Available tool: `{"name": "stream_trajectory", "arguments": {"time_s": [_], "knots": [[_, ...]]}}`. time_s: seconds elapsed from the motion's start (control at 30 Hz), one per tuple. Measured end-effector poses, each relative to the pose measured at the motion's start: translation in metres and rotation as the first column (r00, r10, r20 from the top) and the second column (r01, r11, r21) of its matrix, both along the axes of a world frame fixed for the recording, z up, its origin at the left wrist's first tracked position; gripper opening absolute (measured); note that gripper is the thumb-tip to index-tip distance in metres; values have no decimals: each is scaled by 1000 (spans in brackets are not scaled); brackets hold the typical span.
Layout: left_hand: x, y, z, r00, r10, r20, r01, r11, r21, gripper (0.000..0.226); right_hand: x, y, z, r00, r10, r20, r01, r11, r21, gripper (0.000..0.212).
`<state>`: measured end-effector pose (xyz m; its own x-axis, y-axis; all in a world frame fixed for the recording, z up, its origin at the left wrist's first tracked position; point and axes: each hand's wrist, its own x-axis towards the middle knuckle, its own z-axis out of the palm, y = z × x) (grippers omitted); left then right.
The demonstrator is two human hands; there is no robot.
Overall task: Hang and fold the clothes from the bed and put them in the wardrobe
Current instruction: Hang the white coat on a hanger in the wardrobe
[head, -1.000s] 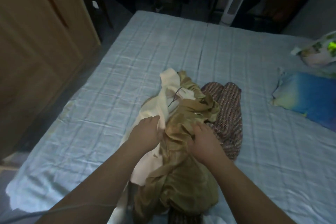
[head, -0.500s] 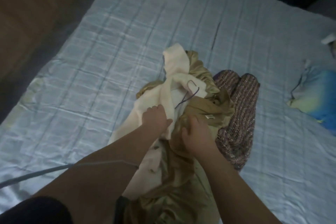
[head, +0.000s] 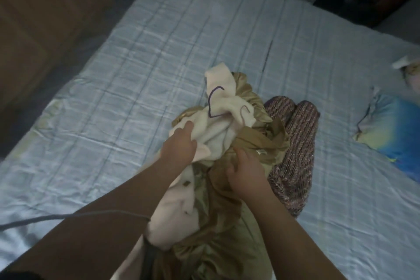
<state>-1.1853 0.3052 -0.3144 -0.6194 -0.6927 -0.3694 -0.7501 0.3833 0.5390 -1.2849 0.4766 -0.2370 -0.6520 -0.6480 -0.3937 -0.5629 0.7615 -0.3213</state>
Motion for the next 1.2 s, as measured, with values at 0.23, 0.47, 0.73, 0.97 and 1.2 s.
{"name": "stream_trajectory", "arguments": {"time_s": [0.23, 0.47, 0.73, 0.97, 1.2], "knots": [[54, 19, 86, 993, 14, -116, -40, 974, -223, 45, 34, 24, 49, 998, 22, 51, -14, 989, -150, 56], [108, 67, 180, 960, 12, -279, -102, 946, -308, 33, 53, 75, 118, 997, 75, -1, -69, 912, -405, 60], [166, 123, 293, 934, -23, -357, -166, 856, -489, 32, 64, 128, 221, 976, 119, -182, -208, 761, -615, 61], [211, 153, 403, 899, -61, -434, -277, 690, -669, 27, 69, 141, 301, 920, 140, -366, -364, 649, -668, 66], [263, 170, 496, 834, -105, -541, -421, 512, -748, 36, 76, 134, 393, 853, 189, -487, -513, 475, -715, 59]]}}
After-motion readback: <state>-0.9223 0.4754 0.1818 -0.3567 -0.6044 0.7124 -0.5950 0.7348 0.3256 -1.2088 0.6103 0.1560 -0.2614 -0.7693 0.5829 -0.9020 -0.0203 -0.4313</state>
